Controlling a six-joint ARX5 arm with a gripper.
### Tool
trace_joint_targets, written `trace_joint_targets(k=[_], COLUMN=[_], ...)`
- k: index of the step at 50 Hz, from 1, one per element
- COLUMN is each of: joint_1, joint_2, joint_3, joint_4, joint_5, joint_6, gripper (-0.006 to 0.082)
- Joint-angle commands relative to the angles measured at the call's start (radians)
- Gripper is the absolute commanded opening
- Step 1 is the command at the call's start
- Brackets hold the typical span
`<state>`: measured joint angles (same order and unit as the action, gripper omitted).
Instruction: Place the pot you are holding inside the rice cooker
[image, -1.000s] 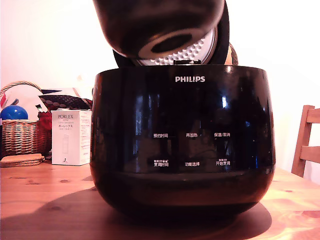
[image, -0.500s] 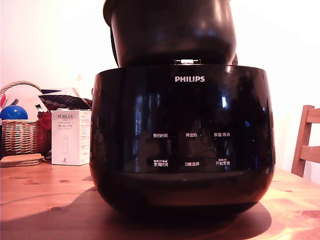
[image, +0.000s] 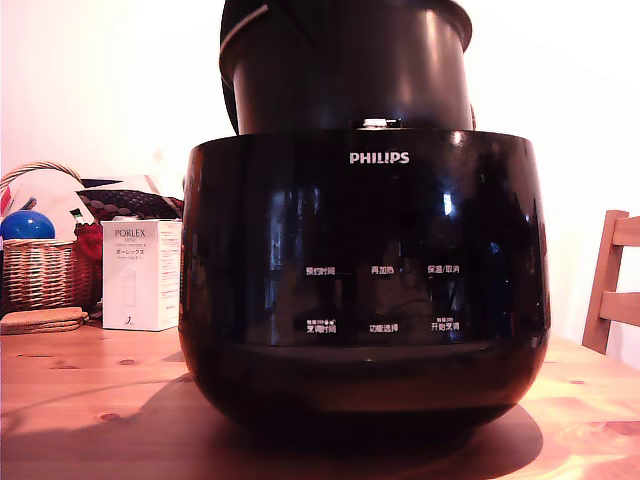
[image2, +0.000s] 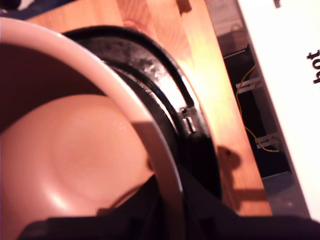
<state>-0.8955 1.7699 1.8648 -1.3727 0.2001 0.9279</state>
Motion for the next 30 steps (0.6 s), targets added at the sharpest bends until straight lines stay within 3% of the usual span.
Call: trace_joint_targets(k=[1, 30], joint_1=[-0.001, -0.002], joint_2=[0.019, 0.051], joint_3=[0.032, 0.032], joint_4=[0.015, 0.015], joint_5=[0.004, 0.021], joint_6=[0.015, 0.015], gripper=[-0.0024, -0.0024])
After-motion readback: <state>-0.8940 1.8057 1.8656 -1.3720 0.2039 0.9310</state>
